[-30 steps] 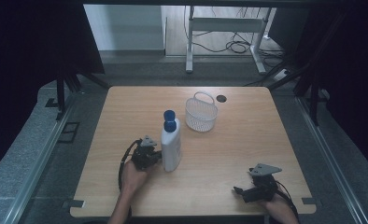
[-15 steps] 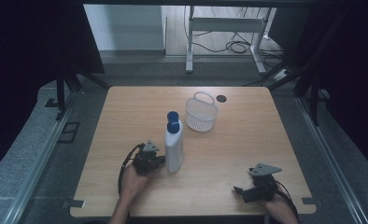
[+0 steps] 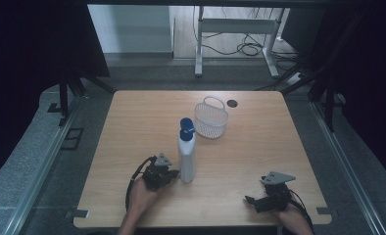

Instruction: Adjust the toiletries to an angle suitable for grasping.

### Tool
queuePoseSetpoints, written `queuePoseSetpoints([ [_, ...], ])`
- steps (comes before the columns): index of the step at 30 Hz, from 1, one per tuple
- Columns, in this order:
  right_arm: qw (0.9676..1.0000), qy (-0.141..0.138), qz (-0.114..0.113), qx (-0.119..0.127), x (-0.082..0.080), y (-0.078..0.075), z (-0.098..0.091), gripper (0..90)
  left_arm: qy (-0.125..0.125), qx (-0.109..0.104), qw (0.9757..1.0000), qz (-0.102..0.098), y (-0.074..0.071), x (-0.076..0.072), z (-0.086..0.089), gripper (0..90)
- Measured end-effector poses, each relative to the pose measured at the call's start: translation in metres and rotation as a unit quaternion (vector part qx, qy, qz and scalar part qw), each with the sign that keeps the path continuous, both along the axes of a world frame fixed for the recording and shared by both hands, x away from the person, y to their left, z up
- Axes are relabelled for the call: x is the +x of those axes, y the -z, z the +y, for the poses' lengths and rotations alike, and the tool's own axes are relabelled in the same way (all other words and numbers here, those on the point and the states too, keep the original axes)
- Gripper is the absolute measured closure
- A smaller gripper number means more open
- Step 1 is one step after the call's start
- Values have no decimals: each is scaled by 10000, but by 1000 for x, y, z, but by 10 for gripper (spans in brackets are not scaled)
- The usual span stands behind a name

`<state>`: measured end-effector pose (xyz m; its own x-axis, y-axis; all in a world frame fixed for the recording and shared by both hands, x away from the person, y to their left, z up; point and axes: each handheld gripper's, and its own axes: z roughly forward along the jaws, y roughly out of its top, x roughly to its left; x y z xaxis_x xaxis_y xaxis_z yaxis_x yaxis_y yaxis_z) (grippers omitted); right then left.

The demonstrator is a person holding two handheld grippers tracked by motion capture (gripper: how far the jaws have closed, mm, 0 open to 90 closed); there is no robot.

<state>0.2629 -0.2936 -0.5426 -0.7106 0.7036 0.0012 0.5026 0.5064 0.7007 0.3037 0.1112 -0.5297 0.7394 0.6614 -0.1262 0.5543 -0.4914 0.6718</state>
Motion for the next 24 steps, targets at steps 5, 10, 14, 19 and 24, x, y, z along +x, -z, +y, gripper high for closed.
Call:
queuePoseSetpoints([
  [5, 10000, -1, -1, -1, 0, 0, 0, 0, 92, 3, 10000, 6, -1, -4, -5, 884],
  [10, 10000, 0, 0, -2, 0, 0, 0, 0, 187, 22, 9998, 3, -2, -8, -11, 879],
  [14, 10000, 1, 0, -1, 0, 0, 0, 0, 251, 6, 9997, 2, -3, -10, -15, 878],
  [19, 10000, -1, -2, -3, 0, 0, 0, 0, 337, 6, 9994, -41, -5, -12, -21, 877],
  [24, 10000, -3, -5, -1, 0, 0, 0, 0, 358, -18, 9993, -84, -5, -13, -27, 877],
])
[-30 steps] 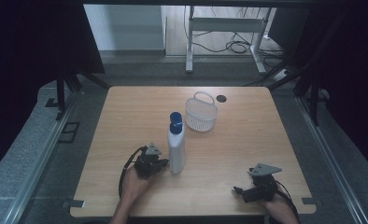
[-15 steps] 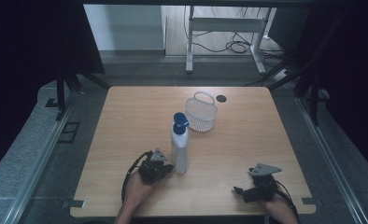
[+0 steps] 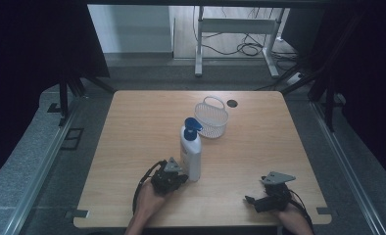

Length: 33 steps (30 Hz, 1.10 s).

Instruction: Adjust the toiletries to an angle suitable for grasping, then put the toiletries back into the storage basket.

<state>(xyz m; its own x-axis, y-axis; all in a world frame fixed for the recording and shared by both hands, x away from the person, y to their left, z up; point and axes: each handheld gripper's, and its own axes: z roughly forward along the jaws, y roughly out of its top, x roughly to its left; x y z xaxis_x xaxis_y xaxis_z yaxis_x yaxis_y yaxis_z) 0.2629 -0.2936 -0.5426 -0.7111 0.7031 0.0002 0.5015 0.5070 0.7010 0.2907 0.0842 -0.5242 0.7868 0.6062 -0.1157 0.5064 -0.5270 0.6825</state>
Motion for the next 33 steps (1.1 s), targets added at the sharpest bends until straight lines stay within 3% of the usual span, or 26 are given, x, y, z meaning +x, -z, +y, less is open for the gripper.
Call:
queuePoseSetpoints([
  [21, 10000, -4, -3, -4, 0, 0, 0, 0, 15, -103, 9999, -63, 5, 3, -23, 873],
  [33, 10000, -4, -8, -12, 0, 0, 0, 0, 88, -142, 9998, -110, -5, -2, -25, 818],
])
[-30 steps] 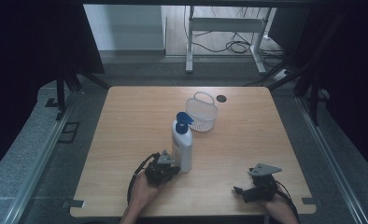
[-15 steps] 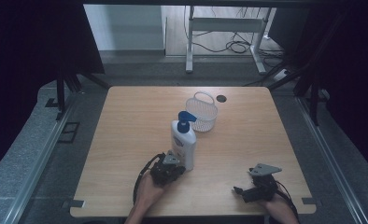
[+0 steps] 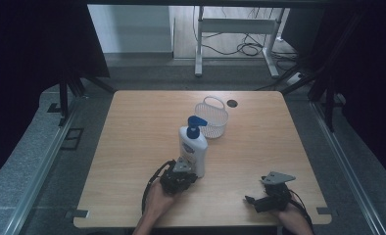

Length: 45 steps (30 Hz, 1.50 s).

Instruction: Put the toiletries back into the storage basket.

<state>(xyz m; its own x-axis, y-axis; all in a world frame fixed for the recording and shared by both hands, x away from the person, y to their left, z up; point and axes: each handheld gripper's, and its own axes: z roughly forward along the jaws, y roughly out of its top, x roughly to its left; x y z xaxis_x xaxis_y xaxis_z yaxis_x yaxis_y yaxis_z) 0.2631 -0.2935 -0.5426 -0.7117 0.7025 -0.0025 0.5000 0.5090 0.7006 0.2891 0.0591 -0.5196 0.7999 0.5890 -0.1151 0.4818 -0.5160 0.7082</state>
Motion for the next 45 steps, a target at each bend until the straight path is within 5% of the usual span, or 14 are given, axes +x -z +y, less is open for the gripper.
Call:
queuePoseSetpoints([
  [19, 10000, 10, 1, 6, 0, 0, 0, 0, -18, 84, 9999, -118, -11, -18, 9, 615],
  [45, 9999, -87, -20, -73, -1, -3, 2, 4, -256, -69, 9995, 197, -5, -45, 35, 285],
])
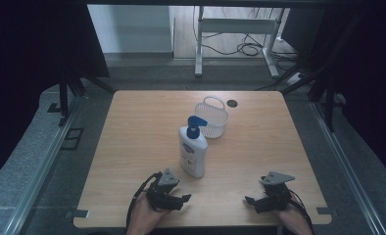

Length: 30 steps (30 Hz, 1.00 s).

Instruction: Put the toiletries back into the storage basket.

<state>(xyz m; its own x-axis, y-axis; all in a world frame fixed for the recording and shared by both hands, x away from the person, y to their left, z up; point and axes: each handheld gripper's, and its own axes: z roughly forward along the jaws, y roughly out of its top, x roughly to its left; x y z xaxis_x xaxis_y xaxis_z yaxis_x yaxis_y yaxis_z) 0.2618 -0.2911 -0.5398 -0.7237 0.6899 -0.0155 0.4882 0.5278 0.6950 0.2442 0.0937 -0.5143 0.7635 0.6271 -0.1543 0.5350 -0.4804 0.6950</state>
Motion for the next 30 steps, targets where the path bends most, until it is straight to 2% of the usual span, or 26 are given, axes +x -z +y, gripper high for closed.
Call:
queuePoseSetpoints([
  [8, 9999, -94, -63, 27, -2, -5, 4, 4, -169, 63, 9998, 54, 6, -5, 6, 205],
  [13, 9998, -154, -77, 76, -2, -6, 6, 4, -298, 137, 9995, 8, 11, -7, 8, 135],
  [18, 9997, -208, -94, 96, -1, -8, 9, 2, -340, 168, 9993, 0, 16, -7, 8, 127],
  [23, 9995, -272, -135, 119, 0, -10, 13, 0, -331, 392, 9986, -96, 21, -7, 7, 122],
  [30, 9993, -321, -122, 116, 2, -12, 17, 0, -328, 475, 9981, -195, 25, -8, 6, 118],
])
